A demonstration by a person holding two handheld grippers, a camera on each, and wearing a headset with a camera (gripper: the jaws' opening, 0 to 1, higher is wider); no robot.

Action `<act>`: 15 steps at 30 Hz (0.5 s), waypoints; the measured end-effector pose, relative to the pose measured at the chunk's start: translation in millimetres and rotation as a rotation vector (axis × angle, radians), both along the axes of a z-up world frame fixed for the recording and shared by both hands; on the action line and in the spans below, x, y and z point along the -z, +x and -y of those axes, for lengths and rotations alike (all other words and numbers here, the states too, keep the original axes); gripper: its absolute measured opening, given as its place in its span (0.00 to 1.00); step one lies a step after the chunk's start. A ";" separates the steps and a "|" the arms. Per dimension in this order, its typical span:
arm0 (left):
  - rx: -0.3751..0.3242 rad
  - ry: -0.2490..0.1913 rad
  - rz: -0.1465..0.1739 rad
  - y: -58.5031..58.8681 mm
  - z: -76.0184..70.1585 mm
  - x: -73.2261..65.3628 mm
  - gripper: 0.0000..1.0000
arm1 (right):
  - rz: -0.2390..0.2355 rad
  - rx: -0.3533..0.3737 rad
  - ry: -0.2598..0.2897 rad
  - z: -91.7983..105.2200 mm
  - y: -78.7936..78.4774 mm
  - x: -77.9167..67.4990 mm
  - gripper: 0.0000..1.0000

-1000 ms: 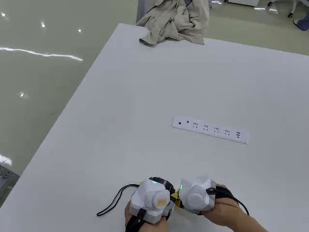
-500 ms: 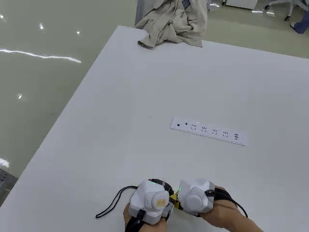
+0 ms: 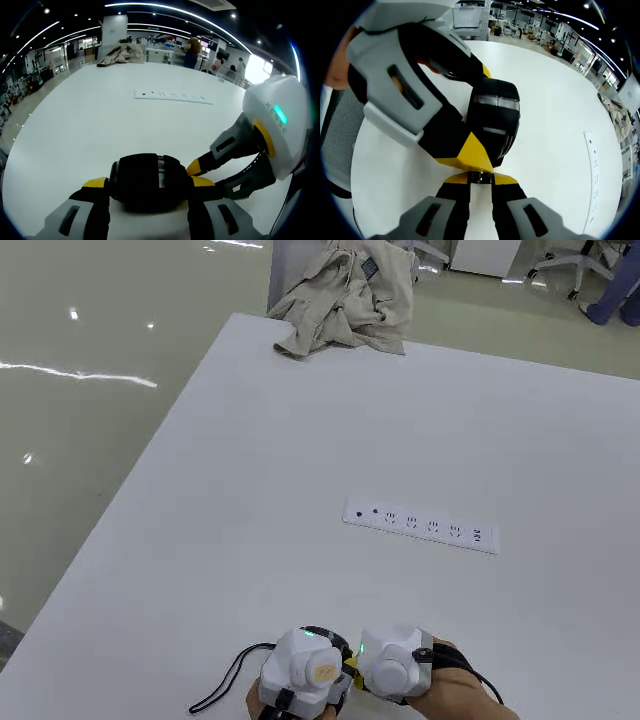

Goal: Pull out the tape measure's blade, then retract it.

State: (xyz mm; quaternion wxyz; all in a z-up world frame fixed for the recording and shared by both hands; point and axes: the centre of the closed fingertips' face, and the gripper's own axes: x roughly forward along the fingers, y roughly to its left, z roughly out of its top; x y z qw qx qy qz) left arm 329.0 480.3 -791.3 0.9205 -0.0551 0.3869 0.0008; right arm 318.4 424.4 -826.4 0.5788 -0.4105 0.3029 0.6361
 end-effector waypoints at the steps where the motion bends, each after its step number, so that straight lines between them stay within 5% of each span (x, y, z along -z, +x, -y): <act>1: -0.001 -0.002 0.001 0.0 -0.2 -1.0 0.60 | 0.001 0.002 -0.001 0.3 0.0 0.0 0.16; 15: 0.022 0.005 0.001 -2.4 0.3 -2.0 0.61 | 0.023 0.045 -0.019 8.6 4.9 -0.6 0.19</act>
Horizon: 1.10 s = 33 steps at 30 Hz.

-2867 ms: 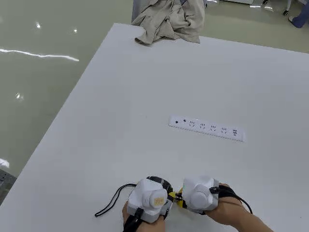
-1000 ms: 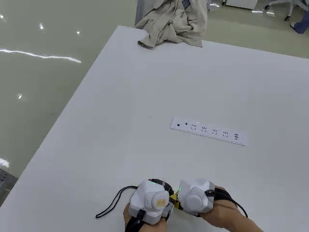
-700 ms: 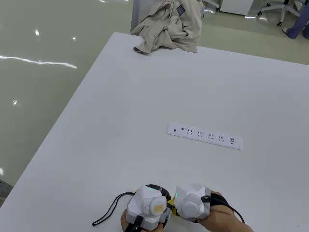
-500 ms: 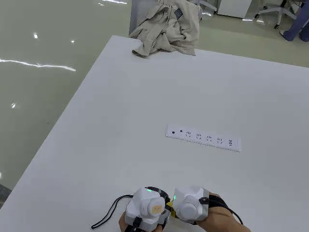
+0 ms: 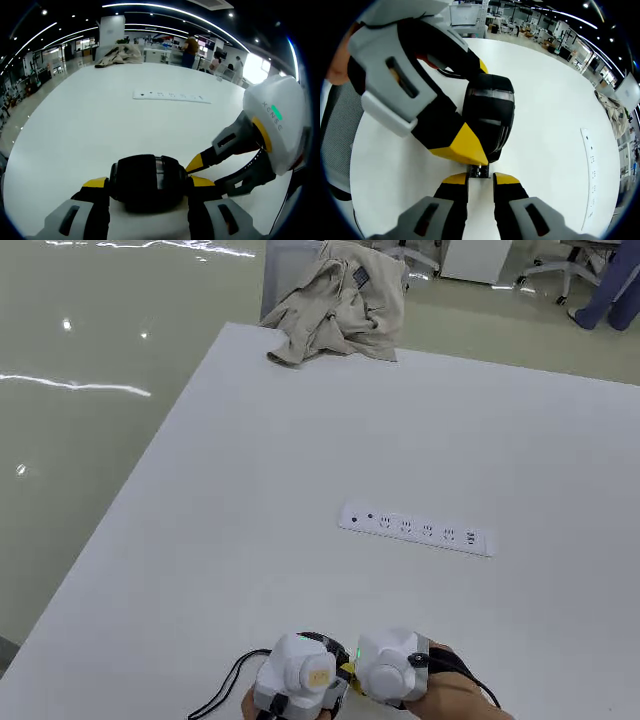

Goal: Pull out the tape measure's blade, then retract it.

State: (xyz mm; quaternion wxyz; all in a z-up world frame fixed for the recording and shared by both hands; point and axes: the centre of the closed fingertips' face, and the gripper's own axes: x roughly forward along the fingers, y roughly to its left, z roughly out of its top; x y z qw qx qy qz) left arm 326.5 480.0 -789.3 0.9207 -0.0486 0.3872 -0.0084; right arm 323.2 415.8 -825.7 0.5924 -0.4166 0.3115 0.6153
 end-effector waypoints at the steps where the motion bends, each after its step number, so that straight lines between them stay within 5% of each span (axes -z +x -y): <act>1: 0.000 0.000 0.002 0.1 0.1 -0.4 0.61 | -0.004 0.012 0.001 1.4 0.8 -0.2 0.20; 12: -0.007 -0.021 0.020 0.6 -0.3 -5.4 0.61 | -0.054 0.105 0.067 1.8 -3.5 -11.9 0.28; 33: 0.006 -0.029 0.014 -10.4 -4.9 -14.6 0.73 | -0.059 0.297 0.144 4.6 -4.9 -32.3 0.41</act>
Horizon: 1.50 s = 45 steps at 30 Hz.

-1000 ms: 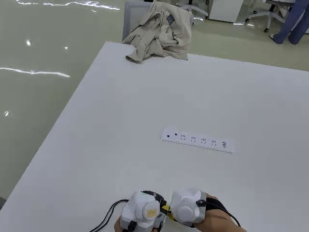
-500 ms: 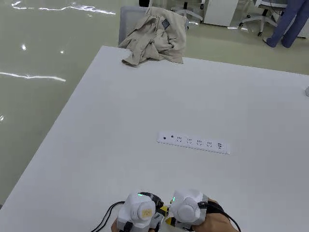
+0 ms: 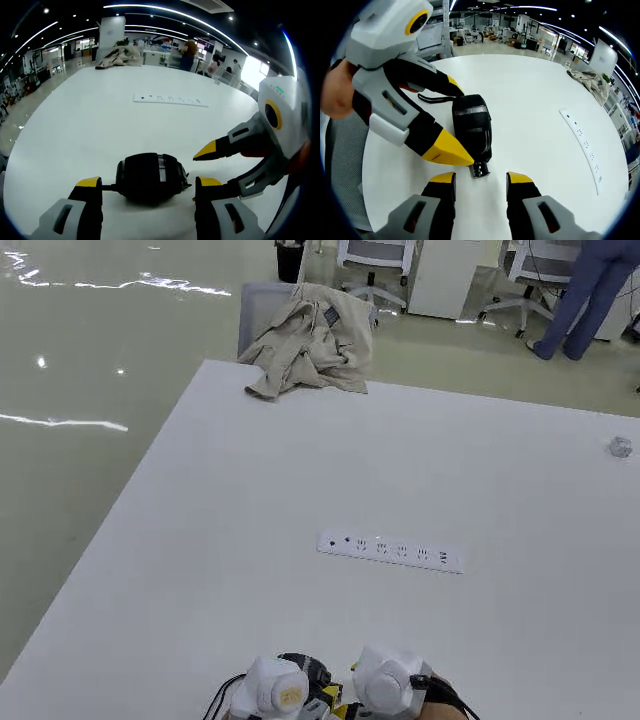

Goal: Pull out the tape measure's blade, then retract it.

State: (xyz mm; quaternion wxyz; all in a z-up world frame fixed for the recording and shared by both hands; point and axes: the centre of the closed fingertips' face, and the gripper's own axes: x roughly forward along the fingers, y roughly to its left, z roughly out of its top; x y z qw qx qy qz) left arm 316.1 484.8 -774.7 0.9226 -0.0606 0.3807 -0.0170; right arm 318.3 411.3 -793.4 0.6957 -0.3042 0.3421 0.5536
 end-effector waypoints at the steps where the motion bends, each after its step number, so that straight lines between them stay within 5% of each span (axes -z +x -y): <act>1: 0.006 0.003 -0.003 -0.9 0.2 -0.1 0.73 | 0.002 0.010 0.002 1.1 0.4 0.3 0.42; 30: 0.026 0.022 0.007 -34.8 -20.2 -12.0 0.81 | -0.008 0.291 0.161 19.9 -21.0 -34.1 0.53; 34: 0.028 0.021 0.035 -38.1 -23.4 -21.4 0.81 | -0.008 0.326 0.192 21.9 -24.8 -41.8 0.54; 45: 0.049 0.018 0.051 -49.8 -27.3 -30.4 0.85 | -0.021 0.390 0.237 29.7 -42.8 -55.2 0.57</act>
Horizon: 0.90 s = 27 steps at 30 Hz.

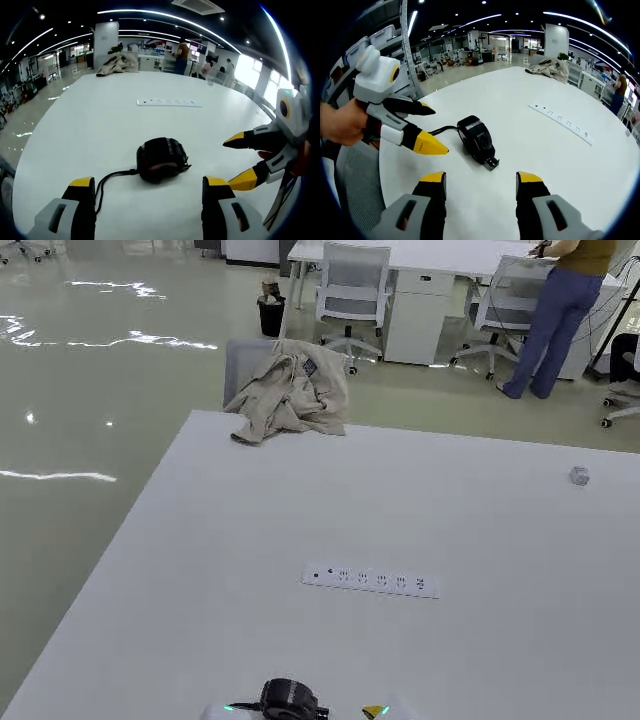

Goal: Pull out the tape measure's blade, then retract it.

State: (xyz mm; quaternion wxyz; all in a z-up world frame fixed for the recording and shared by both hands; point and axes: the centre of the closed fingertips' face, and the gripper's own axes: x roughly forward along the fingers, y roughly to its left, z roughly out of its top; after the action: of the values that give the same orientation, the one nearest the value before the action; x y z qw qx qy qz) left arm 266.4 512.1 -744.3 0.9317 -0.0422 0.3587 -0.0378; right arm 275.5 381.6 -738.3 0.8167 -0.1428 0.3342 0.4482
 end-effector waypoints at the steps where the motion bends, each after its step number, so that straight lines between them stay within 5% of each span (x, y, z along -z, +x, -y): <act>1: -0.001 -0.002 0.000 -1.6 -0.2 -0.9 0.86 | -0.002 0.005 -0.004 1.0 -2.2 -0.6 0.58; 10: 0.027 0.016 -0.022 -19.9 -1.3 1.1 0.91 | -0.006 0.045 0.006 9.1 -21.8 -10.7 0.63; 27: 0.034 -0.006 0.000 -48.3 -3.4 -16.6 0.97 | -0.012 0.100 0.032 30.6 -57.5 -34.8 0.70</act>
State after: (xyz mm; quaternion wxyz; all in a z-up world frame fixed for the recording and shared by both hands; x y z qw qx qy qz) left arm 218.1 515.5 -727.7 0.9309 -0.0389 0.3591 -0.0545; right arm 218.1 351.0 -703.5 0.8381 -0.1102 0.3387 0.4131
